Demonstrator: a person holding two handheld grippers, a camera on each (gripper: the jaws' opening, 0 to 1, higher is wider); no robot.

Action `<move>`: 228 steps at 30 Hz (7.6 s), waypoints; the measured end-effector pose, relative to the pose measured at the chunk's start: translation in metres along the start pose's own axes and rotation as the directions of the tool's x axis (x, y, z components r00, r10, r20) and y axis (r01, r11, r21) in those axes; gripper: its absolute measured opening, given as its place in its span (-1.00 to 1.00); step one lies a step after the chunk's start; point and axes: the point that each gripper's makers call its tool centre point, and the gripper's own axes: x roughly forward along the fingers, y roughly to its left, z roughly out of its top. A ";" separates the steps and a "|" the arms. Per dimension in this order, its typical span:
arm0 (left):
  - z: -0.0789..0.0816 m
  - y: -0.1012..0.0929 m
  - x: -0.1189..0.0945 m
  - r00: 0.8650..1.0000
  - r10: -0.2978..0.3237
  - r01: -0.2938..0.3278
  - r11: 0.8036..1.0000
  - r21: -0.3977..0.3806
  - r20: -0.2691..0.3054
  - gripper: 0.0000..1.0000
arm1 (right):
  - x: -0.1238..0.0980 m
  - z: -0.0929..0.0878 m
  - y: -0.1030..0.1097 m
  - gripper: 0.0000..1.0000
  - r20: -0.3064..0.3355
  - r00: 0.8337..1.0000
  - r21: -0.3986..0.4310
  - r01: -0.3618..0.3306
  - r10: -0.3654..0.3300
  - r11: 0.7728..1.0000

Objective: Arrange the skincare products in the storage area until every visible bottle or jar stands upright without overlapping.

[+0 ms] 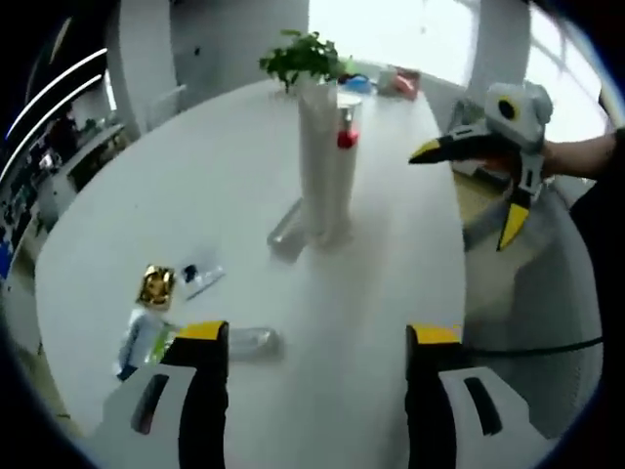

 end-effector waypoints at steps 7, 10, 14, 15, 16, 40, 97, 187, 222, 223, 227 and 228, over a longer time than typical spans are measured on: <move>0.015 0.012 0.019 1.000 -0.020 0.020 0.999 0.033 -0.015 0.15 | 0.000 -0.002 -0.002 0.90 -0.008 1.000 0.017 0.009 -0.009 1.000; 0.019 0.018 0.028 1.000 -0.025 0.025 0.999 0.036 -0.014 0.12 | 0.001 -0.003 0.000 0.90 -0.013 1.000 0.020 0.003 -0.003 1.000; 0.025 0.026 0.038 0.999 -0.037 0.037 0.998 0.047 -0.011 0.04 | 0.001 -0.005 -0.002 0.91 -0.016 1.000 0.025 0.007 -0.007 1.000; 0.028 0.026 0.040 0.999 -0.046 0.046 0.998 0.045 -0.006 0.03 | 0.001 -0.006 -0.002 0.91 -0.016 1.000 0.026 0.008 -0.008 1.000; 0.030 0.025 0.042 0.998 -0.059 0.059 0.997 0.049 -0.003 0.00 | 0.002 -0.006 -0.002 0.91 -0.017 1.000 0.030 0.007 -0.007 1.000; 0.047 0.036 0.111 0.990 -0.098 0.116 0.973 0.201 -0.099 -0.18 | 0.002 -0.015 -0.002 0.90 -0.062 0.998 0.058 0.011 -0.007 0.998; 0.080 0.057 0.149 0.987 -0.160 0.159 0.977 0.145 -0.003 -0.52 | 0.003 -0.020 -0.011 0.88 -0.078 0.997 0.113 0.033 -0.025 0.993; 0.113 -0.025 -0.117 0.745 -0.014 0.299 0.900 -0.316 0.667 -0.52 | -0.016 0.161 0.055 0.62 0.526 0.813 0.373 -0.485 0.250 0.791; 0.123 -0.087 -0.142 0.582 -0.076 0.538 0.782 -0.313 0.810 -0.52 | -0.030 0.215 0.084 -0.57 0.655 0.645 0.277 -0.690 0.394 0.669; 0.123 -0.088 -0.142 0.580 -0.080 0.540 0.782 -0.310 0.810 -0.52 | -0.031 0.215 0.085 -0.58 0.655 0.642 0.268 -0.690 0.398 0.673; 0.124 -0.095 -0.144 0.576 -0.112 0.532 0.804 -0.266 0.810 -0.52 | -0.036 0.215 0.087 -0.61 0.654 0.629 0.246 -0.702 0.421 0.668; 0.124 -0.097 -0.143 0.580 -0.121 0.523 0.813 -0.255 0.805 -0.53 | -0.037 0.215 0.088 -0.61 0.651 0.628 0.240 -0.703 0.426 0.669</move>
